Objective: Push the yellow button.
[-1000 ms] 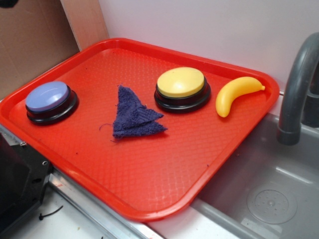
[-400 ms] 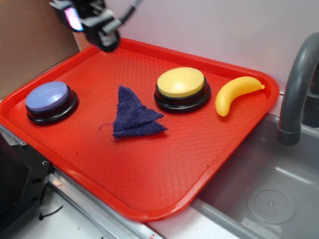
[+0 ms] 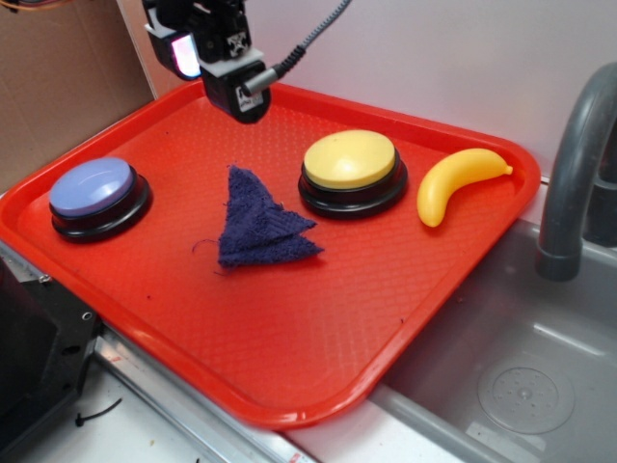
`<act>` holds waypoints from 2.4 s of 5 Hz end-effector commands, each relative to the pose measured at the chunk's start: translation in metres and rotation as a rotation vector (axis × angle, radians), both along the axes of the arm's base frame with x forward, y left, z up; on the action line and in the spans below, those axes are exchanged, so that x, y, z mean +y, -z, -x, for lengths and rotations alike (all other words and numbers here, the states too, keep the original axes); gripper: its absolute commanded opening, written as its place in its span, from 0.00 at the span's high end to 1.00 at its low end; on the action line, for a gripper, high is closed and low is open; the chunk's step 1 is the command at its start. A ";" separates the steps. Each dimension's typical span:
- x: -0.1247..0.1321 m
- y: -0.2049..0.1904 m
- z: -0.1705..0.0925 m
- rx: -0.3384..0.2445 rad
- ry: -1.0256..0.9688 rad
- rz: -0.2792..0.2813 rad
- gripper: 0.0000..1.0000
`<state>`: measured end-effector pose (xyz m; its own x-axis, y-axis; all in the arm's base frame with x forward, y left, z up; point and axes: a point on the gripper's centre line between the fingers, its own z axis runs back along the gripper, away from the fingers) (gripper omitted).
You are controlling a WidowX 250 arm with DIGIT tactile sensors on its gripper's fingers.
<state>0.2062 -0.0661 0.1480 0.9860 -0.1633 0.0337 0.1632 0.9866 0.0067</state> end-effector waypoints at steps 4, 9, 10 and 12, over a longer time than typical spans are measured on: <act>-0.002 0.080 -0.102 -0.152 -0.021 -0.031 0.00; -0.003 0.003 -0.091 -0.127 0.025 -0.096 0.00; 0.005 -0.013 -0.079 -0.123 -0.022 -0.089 0.00; 0.006 -0.027 -0.071 -0.125 -0.037 -0.096 0.00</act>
<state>0.2700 -0.0574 0.1484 0.9894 -0.1379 0.0452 0.1311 0.9829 0.1292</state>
